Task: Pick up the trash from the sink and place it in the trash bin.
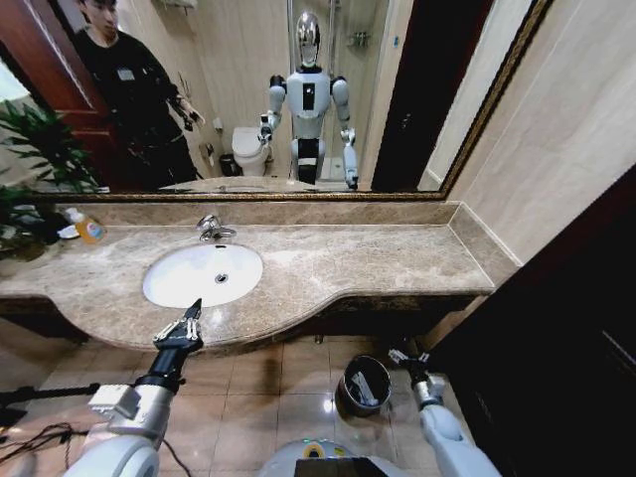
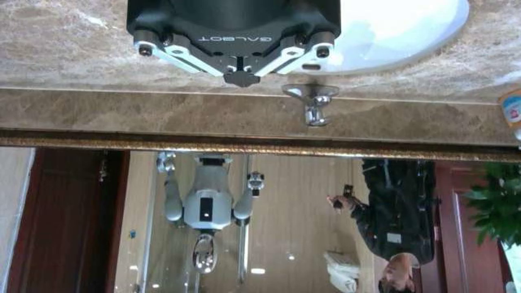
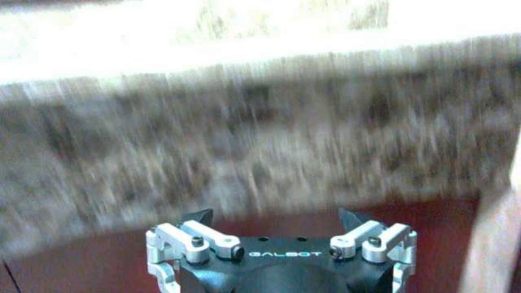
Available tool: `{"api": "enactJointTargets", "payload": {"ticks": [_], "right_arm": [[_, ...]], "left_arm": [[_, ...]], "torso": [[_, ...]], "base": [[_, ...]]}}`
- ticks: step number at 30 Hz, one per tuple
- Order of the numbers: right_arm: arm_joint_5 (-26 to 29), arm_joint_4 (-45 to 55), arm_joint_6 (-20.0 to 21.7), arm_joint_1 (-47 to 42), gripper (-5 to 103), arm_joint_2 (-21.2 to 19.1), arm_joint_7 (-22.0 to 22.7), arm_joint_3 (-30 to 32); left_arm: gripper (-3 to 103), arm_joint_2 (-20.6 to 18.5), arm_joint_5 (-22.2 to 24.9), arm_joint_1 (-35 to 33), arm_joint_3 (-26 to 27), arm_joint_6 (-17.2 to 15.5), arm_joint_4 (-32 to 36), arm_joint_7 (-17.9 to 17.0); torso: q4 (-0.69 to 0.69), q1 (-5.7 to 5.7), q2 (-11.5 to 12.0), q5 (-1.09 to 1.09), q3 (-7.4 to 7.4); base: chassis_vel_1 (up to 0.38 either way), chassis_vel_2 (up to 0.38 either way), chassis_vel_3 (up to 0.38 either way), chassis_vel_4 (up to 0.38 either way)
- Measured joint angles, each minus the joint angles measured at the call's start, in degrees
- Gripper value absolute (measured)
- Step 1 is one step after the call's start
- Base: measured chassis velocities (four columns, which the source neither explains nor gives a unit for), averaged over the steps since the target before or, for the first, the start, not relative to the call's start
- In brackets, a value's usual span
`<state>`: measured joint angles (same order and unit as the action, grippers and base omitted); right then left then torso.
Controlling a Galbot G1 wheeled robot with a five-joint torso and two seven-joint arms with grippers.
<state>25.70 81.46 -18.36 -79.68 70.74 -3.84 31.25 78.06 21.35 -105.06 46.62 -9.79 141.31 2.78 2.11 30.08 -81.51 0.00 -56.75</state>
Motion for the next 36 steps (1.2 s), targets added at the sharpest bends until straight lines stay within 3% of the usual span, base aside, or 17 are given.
{"api": "enactJointTargets", "payload": {"ticks": [17, 30, 34, 36], "right_arm": [[1.08, 31.7, 10.22, -6.57, 100, -0.57, -0.28, 7.51], [5.46, 39.74, 11.14, -9.96, 100, -4.02, 2.53, 11.29], [4.93, 39.87, 13.76, -10.67, 100, -4.43, 1.77, 12.83], [5.02, 41.14, 18.3, -11.32, 100, -5.16, 0.99, 15.18]], "left_arm": [[0, 0.0, 0.0, 0.0, 0.0, 0.0, 0.0, 0.0], [0, 0.0, 0.0, 0.0, 0.0, 0.0, 0.0, 0.0], [0, 0.0, 0.0, 0.0, 0.0, 0.0, 0.0, 0.01], [0, 0.0, 0.0, 0.0, 0.0, 0.0, 0.0, 0.01]], "torso": [[0.0, 0.0, 0.0, 0.0, 0.0], [0.0, 0.01, 0.0, 0.0, 0.0], [0.0, 0.01, 0.0, -0.01, 0.0], [0.0, 0.01, 0.0, 0.0, 0.0]], "base": [[0.0, 0.0, 0.0, 0.0], [0.0, 0.0, 0.0, 0.0], [0.0, 0.0, 0.0, 0.0], [0.0, 0.0, 0.0, 0.0]]}}
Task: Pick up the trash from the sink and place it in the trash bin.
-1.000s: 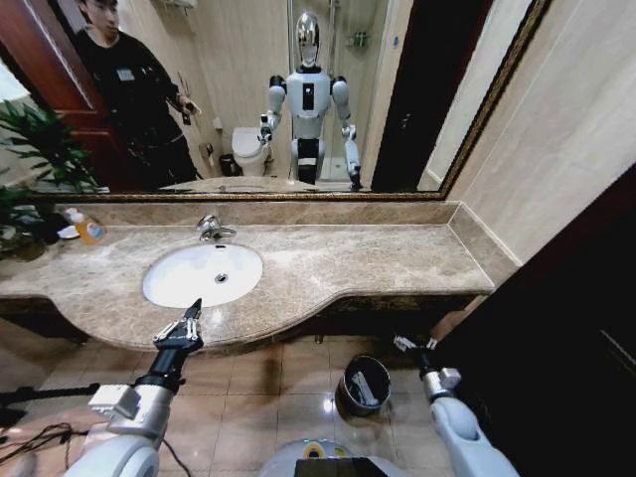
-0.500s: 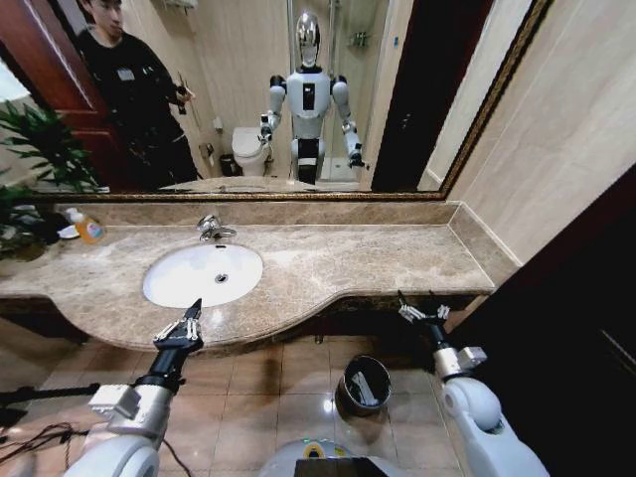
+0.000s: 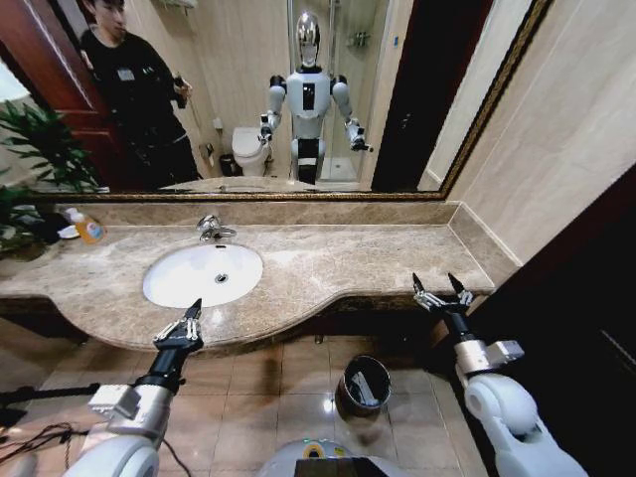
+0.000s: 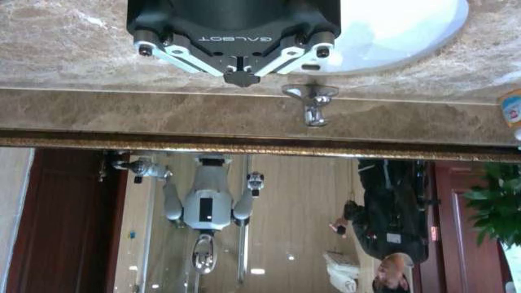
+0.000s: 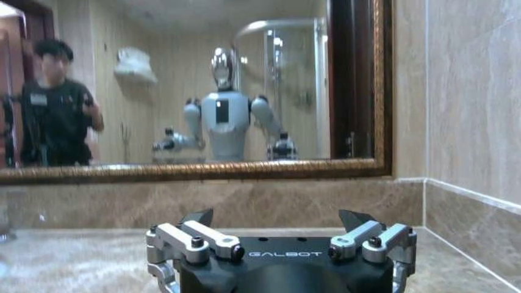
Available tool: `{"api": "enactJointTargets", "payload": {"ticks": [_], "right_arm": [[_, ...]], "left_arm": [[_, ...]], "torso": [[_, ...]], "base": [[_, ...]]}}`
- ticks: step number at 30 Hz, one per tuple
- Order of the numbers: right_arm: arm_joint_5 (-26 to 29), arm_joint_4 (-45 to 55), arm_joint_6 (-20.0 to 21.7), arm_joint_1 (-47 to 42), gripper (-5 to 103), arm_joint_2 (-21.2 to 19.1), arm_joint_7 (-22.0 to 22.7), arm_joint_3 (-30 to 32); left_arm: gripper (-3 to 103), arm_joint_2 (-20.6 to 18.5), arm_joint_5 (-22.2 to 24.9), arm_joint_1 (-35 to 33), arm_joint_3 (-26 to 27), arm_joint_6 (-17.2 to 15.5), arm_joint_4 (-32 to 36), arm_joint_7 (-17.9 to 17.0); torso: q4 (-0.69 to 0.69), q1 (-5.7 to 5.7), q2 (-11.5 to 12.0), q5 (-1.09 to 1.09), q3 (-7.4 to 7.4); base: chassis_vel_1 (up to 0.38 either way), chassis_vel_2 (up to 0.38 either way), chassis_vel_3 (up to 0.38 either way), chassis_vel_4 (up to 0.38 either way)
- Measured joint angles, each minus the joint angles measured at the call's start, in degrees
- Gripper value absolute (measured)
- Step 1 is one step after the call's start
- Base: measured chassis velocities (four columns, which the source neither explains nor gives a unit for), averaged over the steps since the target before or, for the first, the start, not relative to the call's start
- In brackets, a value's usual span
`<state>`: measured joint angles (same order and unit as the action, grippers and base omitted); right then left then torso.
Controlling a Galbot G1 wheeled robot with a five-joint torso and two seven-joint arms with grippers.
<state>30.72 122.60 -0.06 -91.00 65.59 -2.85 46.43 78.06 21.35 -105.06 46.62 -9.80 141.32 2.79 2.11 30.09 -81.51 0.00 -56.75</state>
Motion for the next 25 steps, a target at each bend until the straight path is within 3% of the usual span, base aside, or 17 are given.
{"api": "enactJointTargets", "payload": {"ticks": [3, 5, 8, 25], "right_arm": [[0.72, 1.05, 2.88, -0.1, 100, -0.34, -0.02, 1.29], [2.17, 2.55, 7.04, 0.09, 100, -0.77, -0.19, 2.68], [2.5, 3.4, 9.0, 0.2, 100, -0.84, -1.04, 3.5], [0.05, 3.78, 8.46, 0.14, 100, -0.32, -1.25, 2.98]], "left_arm": [[0, 0.0, 0.0, 0.0, 0.0, 0.0, 0.0, 0.0], [0, 0.0, 0.0, 0.0, 0.0, 0.0, 0.0, 0.0], [0, 0.0, 0.0, 0.0, 0.0, 0.0, 0.0, 0.0], [0, 0.0, 0.0, 0.0, 0.0, 0.0, 0.0, 0.0]], "torso": [[0.0, 0.0, 0.0, 0.01, 0.0], [0.0, 0.0, 0.0, 0.0, 0.0], [0.0, 0.0, 0.0, 0.0, 0.0], [0.0, 0.0, 0.0, 0.0, 0.0]], "base": [[0.0, 0.0, 0.0, 0.0], [0.0, 0.0, 0.0, 0.0], [0.0, 0.0, 0.0, 0.0], [0.0, 0.0, 0.0, 0.0]]}}
